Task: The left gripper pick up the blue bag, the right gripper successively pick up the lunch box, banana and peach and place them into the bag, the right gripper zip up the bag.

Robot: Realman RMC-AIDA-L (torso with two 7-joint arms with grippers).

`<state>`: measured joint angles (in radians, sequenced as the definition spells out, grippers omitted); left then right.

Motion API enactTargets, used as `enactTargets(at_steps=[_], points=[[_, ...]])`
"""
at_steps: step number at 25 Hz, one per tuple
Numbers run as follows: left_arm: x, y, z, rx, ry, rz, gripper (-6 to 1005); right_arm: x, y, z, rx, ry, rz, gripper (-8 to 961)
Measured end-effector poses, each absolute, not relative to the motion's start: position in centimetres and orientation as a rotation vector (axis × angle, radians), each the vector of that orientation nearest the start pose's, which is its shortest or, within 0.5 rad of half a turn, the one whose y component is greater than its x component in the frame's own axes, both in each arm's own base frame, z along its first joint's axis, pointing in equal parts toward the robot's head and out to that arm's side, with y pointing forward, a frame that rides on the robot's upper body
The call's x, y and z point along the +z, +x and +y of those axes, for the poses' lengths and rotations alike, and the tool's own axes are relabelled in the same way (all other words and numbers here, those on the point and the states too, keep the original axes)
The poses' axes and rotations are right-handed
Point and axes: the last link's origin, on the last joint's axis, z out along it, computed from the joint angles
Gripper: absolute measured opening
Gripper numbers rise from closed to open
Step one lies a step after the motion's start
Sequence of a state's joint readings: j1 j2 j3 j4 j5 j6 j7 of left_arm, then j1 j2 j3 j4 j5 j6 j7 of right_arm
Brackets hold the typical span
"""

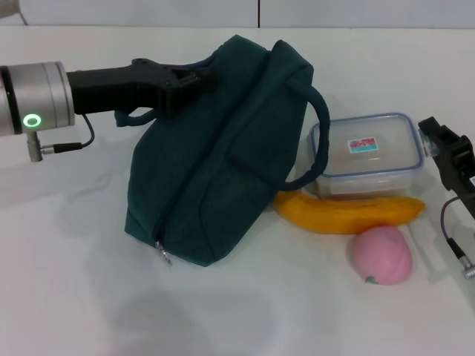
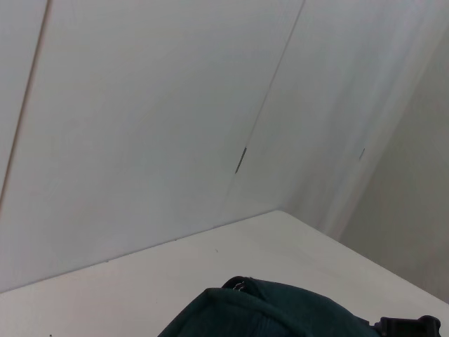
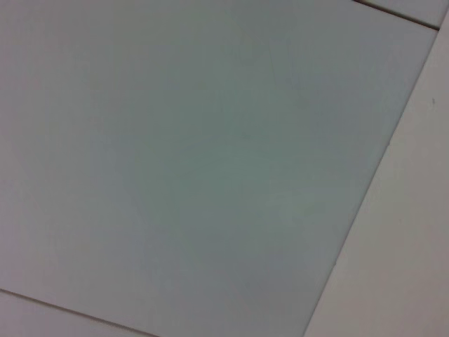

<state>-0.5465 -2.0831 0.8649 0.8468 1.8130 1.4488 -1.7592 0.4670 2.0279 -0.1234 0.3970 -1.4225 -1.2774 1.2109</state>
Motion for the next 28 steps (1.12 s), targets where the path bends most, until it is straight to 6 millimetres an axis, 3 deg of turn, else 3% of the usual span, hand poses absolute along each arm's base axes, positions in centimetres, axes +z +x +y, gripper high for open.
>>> enactTargets(at_steps=[13, 19, 28], points=[[1.9, -21.1, 36.5, -0.853, -2.615, -0.806, 43, -5.5, 30.4, 29.8, 1.495, -1.402, 1.59, 100], [1.8, -20.8, 35.9, -0.945, -2.624, -0.756, 43, -4.0, 30.3, 29.7, 1.488, -1.569, 1.413, 104], [2.0, -20.7, 35.2, -1.025, -2.634, -0.714, 43, -1.2, 28.2, 29.8, 1.596, -1.754, 1.08, 109]])
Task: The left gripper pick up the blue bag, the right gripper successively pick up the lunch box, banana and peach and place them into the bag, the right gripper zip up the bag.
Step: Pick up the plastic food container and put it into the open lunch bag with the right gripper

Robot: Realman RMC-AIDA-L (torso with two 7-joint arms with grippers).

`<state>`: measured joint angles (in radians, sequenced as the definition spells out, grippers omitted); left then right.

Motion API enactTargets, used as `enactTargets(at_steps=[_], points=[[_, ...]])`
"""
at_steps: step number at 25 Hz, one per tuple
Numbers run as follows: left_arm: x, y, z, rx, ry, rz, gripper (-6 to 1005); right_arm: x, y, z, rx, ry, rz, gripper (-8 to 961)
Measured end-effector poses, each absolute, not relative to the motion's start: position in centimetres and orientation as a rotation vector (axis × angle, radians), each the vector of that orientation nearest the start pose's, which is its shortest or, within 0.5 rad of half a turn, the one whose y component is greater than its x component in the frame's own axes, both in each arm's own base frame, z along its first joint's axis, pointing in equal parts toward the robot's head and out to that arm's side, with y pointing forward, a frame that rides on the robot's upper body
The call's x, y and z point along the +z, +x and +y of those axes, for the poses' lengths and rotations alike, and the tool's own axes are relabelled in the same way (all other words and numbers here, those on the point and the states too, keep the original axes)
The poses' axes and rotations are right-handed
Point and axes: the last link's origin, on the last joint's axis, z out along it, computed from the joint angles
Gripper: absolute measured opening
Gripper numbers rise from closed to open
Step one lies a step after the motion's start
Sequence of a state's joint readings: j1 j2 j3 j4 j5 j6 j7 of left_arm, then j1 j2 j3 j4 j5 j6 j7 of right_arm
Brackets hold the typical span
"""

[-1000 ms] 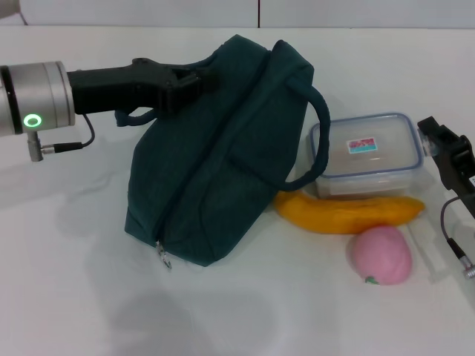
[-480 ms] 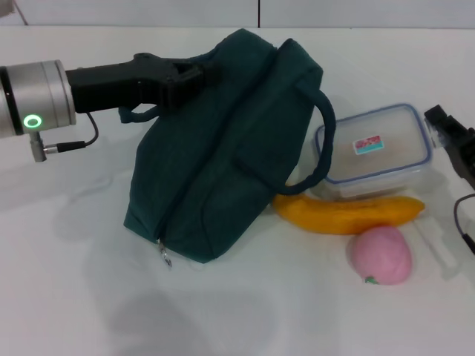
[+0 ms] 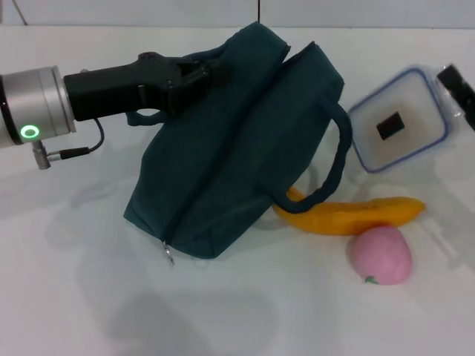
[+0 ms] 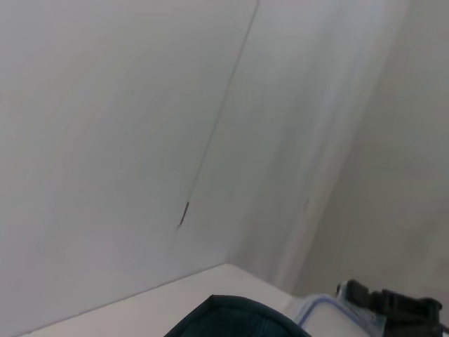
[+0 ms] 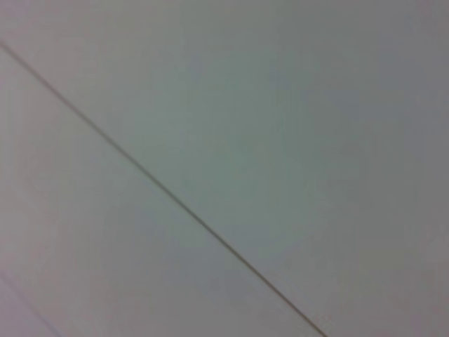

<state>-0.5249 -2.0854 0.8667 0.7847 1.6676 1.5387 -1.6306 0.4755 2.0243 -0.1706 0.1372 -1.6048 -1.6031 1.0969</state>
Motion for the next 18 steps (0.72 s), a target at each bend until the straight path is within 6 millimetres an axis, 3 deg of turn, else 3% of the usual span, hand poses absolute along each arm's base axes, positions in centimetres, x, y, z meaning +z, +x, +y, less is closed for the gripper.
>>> enactTargets(at_steps=[7, 12, 15, 18], points=[[1.5, -21.0, 34.9, -1.037, -2.63, -0.74, 43, 1.3, 25.9, 31.3, 1.73, -1.795, 0.886, 114], [1.4, -21.1, 34.9, -1.04, -2.628, -0.749, 43, 3.6, 21.9, 33.4, 1.941, -1.859, 0.717, 117], [1.3, -21.1, 34.9, -1.041, -2.628, -0.751, 43, 3.8, 19.3, 34.9, 2.001, -1.936, 0.684, 118], [1.2, -21.0, 35.0, -1.044, -2.628, -0.75, 43, 2.6, 17.4, 35.9, 1.981, -2.048, 0.71, 120]])
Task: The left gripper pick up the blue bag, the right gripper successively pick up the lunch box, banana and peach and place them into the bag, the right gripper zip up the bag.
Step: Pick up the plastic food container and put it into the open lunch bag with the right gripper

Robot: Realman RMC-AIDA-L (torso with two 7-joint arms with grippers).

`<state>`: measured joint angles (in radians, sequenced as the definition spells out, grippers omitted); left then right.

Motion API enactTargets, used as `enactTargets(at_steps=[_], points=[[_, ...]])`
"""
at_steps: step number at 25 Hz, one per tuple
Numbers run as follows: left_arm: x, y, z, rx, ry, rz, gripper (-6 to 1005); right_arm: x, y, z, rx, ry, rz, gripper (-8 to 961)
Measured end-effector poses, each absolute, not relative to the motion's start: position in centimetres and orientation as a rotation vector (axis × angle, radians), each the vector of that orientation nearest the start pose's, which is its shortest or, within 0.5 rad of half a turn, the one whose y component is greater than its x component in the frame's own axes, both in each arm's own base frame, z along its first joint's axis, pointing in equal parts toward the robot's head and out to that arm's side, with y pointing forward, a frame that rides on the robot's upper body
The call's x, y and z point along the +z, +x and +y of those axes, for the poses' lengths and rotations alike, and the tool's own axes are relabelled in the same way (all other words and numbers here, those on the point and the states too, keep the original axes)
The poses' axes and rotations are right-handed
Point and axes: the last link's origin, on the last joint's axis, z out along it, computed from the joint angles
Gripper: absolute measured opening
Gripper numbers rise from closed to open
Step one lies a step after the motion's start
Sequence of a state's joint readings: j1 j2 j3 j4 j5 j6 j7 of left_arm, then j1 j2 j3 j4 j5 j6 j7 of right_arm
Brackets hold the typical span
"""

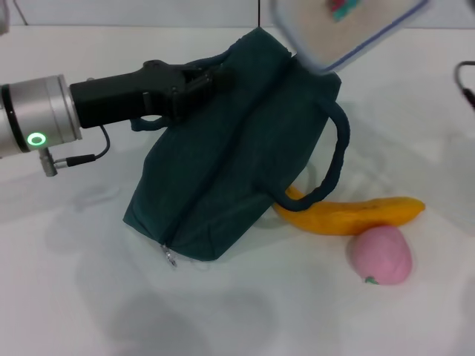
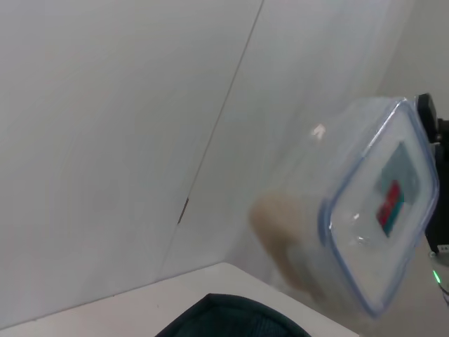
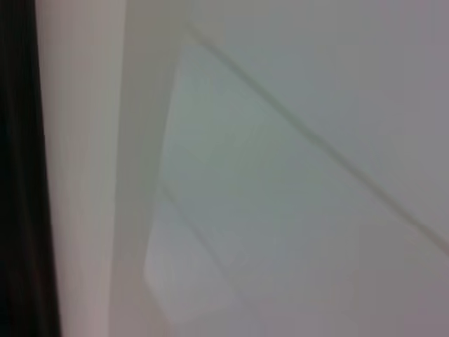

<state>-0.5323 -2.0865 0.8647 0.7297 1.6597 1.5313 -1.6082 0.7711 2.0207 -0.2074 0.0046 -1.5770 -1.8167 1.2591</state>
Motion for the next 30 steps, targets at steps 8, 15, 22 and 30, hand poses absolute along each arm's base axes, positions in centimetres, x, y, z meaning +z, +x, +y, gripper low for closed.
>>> enactTargets(at_steps=[8, 15, 22, 30], points=[[1.4, -21.2, 35.4, -1.04, -2.6, -0.753, 43, -0.5, 17.6, 36.1, 1.804, -2.185, 0.862, 125], [1.4, -21.2, 35.5, -1.04, -2.596, -0.752, 43, -2.7, 18.2, 35.6, 1.683, -2.265, 0.972, 129], [1.3, -21.3, 36.1, -1.032, -2.558, -0.771, 43, -4.2, 17.4, 35.7, 1.668, -2.259, 1.068, 134], [1.2, -21.3, 36.4, -1.063, -2.526, -0.767, 43, -4.5, 17.4, 36.0, 1.678, -2.205, 1.134, 138]])
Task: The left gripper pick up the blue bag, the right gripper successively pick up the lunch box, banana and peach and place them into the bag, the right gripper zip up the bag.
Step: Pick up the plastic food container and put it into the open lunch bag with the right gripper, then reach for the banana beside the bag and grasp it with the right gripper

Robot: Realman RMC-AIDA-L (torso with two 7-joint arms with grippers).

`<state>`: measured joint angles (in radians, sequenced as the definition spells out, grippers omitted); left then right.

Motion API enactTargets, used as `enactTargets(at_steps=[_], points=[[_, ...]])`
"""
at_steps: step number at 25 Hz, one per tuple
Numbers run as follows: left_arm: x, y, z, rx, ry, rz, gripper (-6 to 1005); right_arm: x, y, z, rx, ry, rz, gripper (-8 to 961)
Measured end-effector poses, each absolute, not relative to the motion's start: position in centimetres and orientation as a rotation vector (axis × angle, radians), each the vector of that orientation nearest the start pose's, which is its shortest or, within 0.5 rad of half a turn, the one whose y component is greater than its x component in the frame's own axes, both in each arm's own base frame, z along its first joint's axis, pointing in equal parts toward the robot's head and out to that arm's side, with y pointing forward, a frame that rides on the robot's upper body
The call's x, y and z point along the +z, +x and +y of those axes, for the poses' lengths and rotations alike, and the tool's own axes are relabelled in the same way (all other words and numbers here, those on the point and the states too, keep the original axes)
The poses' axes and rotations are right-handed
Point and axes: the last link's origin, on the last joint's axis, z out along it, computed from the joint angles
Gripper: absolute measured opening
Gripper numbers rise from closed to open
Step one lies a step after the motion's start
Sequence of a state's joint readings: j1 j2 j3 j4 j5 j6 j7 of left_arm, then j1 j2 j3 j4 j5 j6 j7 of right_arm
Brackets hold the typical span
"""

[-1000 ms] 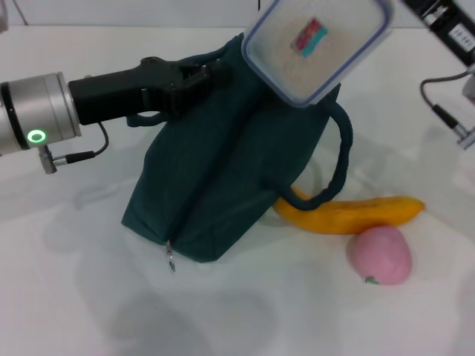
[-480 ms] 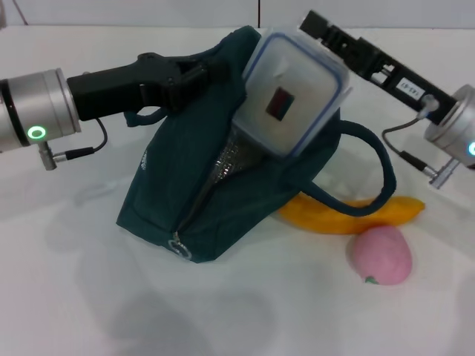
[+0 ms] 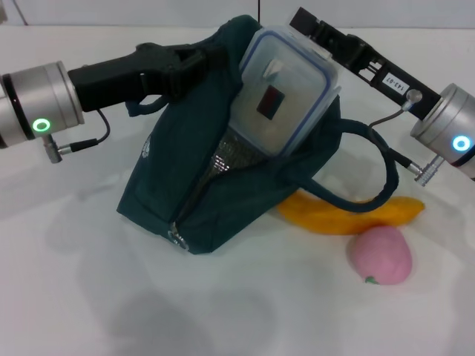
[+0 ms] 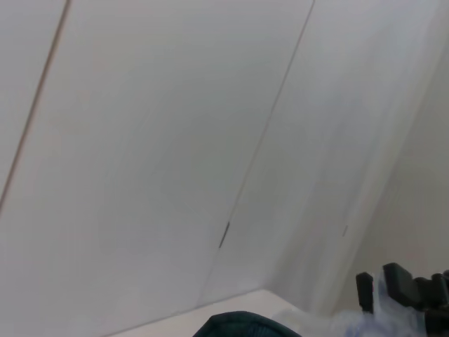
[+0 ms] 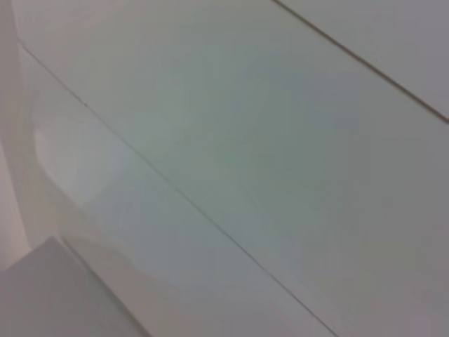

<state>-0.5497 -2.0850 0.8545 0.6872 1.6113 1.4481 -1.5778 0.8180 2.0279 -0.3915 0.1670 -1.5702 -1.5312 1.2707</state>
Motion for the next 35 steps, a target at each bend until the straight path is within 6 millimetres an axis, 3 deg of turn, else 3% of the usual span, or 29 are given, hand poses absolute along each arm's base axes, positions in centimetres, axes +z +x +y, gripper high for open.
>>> enactTargets(at_steps=[6, 11, 15, 16, 18, 22, 25, 30, 35], points=[[1.3, -21.4, 36.5, -1.063, -2.508, -0.771, 43, -4.4, 17.5, 36.0, 1.671, -2.212, 1.125, 142], [1.6, -21.7, 36.5, -1.07, -2.489, -0.764, 43, -2.6, 18.0, 35.5, 1.737, -2.23, 1.001, 368], [1.9, -22.2, 36.3, -1.071, -2.469, -0.763, 43, 1.1, 20.6, 34.4, 1.694, -2.309, 0.848, 558], [1.9, -22.3, 36.3, -1.069, -2.467, -0.762, 43, 1.8, 21.4, 34.2, 1.637, -2.346, 0.848, 605], [1.9, -22.4, 36.2, -1.065, -2.465, -0.752, 43, 3.1, 23.4, 33.6, 1.429, -2.455, 0.878, 611], [1.9, -22.6, 36.1, -1.06, -2.462, -0.744, 43, 3.1, 24.6, 33.0, 0.969, -2.653, 0.901, 624], [1.9, -22.8, 36.0, -1.056, -2.462, -0.743, 43, 2.2, 23.9, 33.6, 0.687, -2.732, 0.885, 634], [1.7, -22.6, 36.2, -1.041, -2.465, -0.719, 43, 1.6, 21.5, 35.0, 0.514, -2.809, 0.825, 668], [1.8, -22.6, 36.5, -1.035, -2.453, -0.717, 44, 1.1, 19.1, 36.9, 0.208, -2.865, 0.811, 701]])
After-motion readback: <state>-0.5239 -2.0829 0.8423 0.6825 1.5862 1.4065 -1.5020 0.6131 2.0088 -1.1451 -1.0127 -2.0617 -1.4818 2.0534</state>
